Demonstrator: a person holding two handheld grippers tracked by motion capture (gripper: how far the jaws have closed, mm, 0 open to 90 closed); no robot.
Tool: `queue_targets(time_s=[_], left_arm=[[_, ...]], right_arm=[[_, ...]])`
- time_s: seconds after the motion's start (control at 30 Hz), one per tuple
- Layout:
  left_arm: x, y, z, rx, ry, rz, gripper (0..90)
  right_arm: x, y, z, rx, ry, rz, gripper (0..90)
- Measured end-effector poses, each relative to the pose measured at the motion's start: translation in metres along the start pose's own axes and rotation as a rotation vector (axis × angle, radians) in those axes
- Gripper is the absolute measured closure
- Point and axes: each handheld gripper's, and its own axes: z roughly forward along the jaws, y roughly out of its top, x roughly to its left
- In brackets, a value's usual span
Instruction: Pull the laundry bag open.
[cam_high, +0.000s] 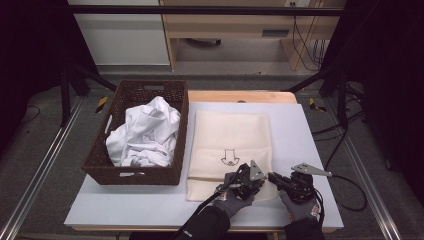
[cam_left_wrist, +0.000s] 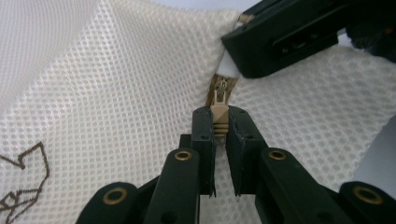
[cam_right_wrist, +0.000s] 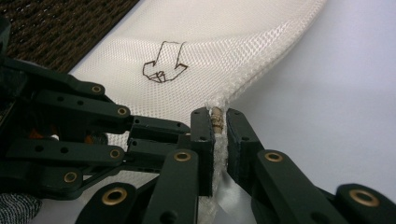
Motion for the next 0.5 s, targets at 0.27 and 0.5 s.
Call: queue_targets(time_s=[0.27,0.5], left_arm=[[0.004,-0.007,-0.004,0.006,-0.006,-0.016,81.2],[0.008,-0.014,-0.010,0.017,-0.008,-0.024,81.2]], right_arm=[[-0.002,0.000,-0.001,-0.018,-0.006,0.002,83.2],[-0.003,0.000,-0.003,-0.026,-0.012,0.013,83.2]])
